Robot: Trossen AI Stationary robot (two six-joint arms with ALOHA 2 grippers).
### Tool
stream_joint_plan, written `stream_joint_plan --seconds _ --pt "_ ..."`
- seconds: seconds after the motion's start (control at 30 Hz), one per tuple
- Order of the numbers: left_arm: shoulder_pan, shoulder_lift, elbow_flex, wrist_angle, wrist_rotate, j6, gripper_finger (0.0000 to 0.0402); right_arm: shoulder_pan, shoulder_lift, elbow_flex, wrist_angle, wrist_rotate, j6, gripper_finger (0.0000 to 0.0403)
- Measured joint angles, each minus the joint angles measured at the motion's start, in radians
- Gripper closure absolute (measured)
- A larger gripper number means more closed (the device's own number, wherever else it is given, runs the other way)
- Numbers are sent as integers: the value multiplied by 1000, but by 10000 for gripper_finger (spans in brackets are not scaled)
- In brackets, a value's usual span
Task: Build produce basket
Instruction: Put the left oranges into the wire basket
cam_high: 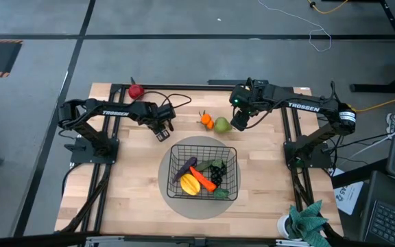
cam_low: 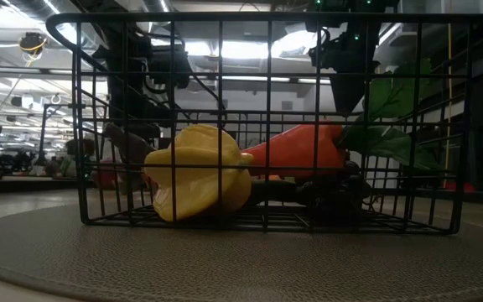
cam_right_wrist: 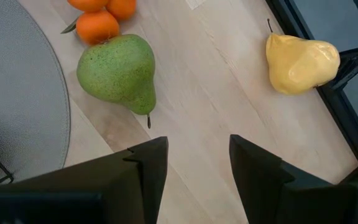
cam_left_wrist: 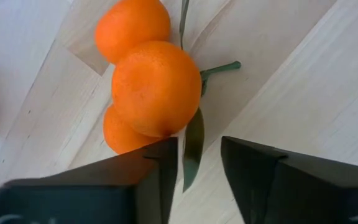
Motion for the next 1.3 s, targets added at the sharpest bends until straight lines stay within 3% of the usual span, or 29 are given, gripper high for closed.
stream_joint_plan --seconds 0.27,0.6,0.83,1.3 --pt "0 0 0 -26 0 -2 395 0 0 0 0 0 0 242" --pt "-2 0 30 -48 -11 1 401 0 0 0 0 0 0 242" --pt "-35 0 163 -186 -16 27 401 0 0 0 -4 0 0 242" --pt "-140 -1 458 -440 -168 27 401 1 0 0 -63 -1 0 242"
